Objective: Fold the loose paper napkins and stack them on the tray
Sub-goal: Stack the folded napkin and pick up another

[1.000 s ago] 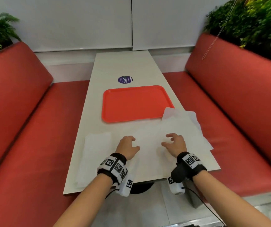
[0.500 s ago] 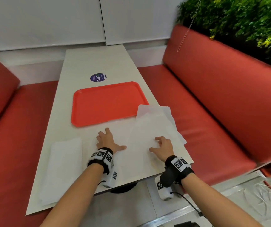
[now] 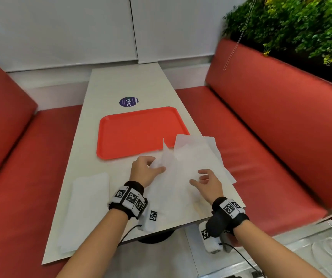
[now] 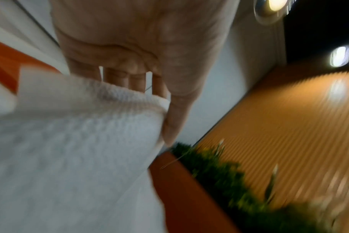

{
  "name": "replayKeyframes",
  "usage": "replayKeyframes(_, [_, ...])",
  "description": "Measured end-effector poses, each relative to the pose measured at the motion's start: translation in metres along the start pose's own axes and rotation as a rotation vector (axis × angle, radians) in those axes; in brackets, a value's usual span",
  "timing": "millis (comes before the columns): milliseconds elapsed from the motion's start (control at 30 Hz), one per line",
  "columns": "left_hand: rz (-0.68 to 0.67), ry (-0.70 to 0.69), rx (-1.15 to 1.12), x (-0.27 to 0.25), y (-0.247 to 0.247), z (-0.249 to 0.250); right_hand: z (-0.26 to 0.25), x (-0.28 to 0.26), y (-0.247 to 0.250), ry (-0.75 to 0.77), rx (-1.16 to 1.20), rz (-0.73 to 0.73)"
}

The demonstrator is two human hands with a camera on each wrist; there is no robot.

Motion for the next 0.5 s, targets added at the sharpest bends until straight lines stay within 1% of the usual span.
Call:
replayKeyframes(33, [-0.015, -0.018, -0.094, -0.008, 0.007, 0.008, -0.004, -0.003, 0.000, 0.007, 0.054, 0.001])
replayKeyframes(100, [-0.058, -0.001, -0.294, -0.021, 0.025, 0.017, -0.013, -0.007, -0.003, 0.005, 0.135, -0.065])
replayKeyframes(167, [-0.066, 0.022, -0.436, -0.030, 0.045, 0.017, -0.023, -0.009, -0.010, -0.005, 0.227, -0.179])
replayKeyframes(233, [-0.033, 0.047, -0.510, -0.038, 0.066, 0.011, -0.040, -0.014, -0.018, -0.019, 0.367, -0.293])
replayKeyframes(300, [0.015, 0.082, -0.545, -0.046, 0.083, -0.002, -0.057, -0.019, -0.027, -0.037, 0.500, -0.369])
replayKeyframes(367, [0.068, 0.133, -0.539, -0.053, 0.096, -0.022, -0.070, -0.024, -0.037, -0.050, 0.566, -0.415])
replayKeyframes(433, [0.102, 0.185, -0.492, -0.060, 0.105, -0.041, -0.080, -0.027, -0.050, -0.049, 0.560, -0.439])
replayKeyframes(500, [0.064, 0.208, -0.461, -0.069, 0.111, -0.054, -0.087, -0.030, -0.064, -0.038, 0.537, -0.447])
Point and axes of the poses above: each hand's wrist, its own x-axis towards the middle knuckle, its own y-axis out of the back of the hand, z = x × y, the point moved 1 cm from there along x, towards the middle knuckle, and after that the axes turned 7 degrees about y, right-handed, at the moved point
